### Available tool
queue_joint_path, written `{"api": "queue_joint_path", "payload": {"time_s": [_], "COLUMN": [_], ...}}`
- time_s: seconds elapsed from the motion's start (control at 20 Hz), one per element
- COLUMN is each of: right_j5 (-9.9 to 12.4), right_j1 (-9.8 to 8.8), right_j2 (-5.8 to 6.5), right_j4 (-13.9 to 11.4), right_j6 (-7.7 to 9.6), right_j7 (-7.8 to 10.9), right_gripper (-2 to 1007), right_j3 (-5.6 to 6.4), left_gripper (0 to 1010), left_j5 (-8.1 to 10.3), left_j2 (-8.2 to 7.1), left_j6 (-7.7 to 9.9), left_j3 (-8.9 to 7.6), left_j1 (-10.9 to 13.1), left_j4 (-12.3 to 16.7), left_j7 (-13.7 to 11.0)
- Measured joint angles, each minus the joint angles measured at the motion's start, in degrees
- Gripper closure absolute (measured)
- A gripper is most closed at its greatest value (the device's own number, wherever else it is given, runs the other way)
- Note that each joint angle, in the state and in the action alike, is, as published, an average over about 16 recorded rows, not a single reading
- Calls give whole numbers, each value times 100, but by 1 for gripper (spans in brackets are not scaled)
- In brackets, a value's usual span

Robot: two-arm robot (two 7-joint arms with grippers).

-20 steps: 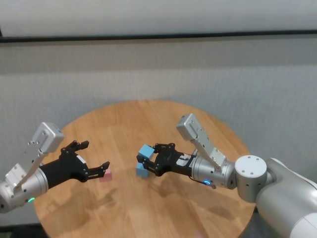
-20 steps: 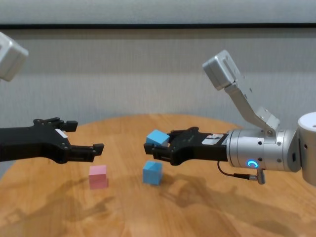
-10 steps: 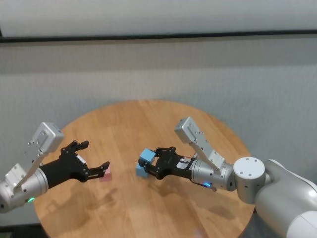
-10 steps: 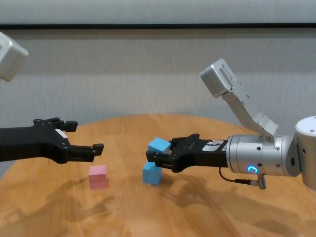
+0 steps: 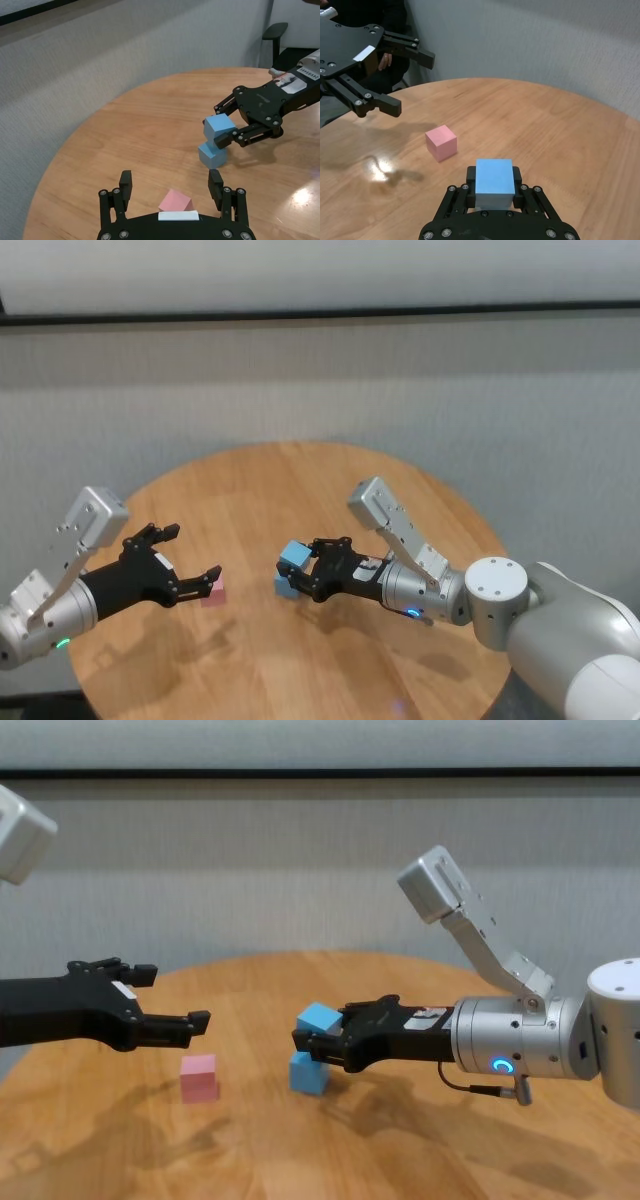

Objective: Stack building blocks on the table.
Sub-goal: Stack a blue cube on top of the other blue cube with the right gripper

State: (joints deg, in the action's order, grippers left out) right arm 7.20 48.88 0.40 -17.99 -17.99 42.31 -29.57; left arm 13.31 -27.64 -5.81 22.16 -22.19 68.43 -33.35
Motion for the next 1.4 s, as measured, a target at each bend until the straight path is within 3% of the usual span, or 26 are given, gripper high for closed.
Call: {"api": "queue_joint_path", "payload": {"time_s": [0.35,0.65,1.4], "right_j5": [-88,-160,-369], "right_j1": [182,260,183], "right_j2": [-146,-220,-213], "right_j4": [411,582,447], "right_j6": [-185,-254,-118], "right_j7": [-31,-51,-104], "right_gripper": [635,635,635], "right_j3": [71,132,252], "left_gripper": [10,10,10], "left_j5": [0,0,0], "left_j2": [0,0,0], "left_j6": [0,0,0], "left_j3": [0,0,0], "left_j1": [0,0,0], "left_j4": [0,0,0], "left_j7": [0,0,0]}}
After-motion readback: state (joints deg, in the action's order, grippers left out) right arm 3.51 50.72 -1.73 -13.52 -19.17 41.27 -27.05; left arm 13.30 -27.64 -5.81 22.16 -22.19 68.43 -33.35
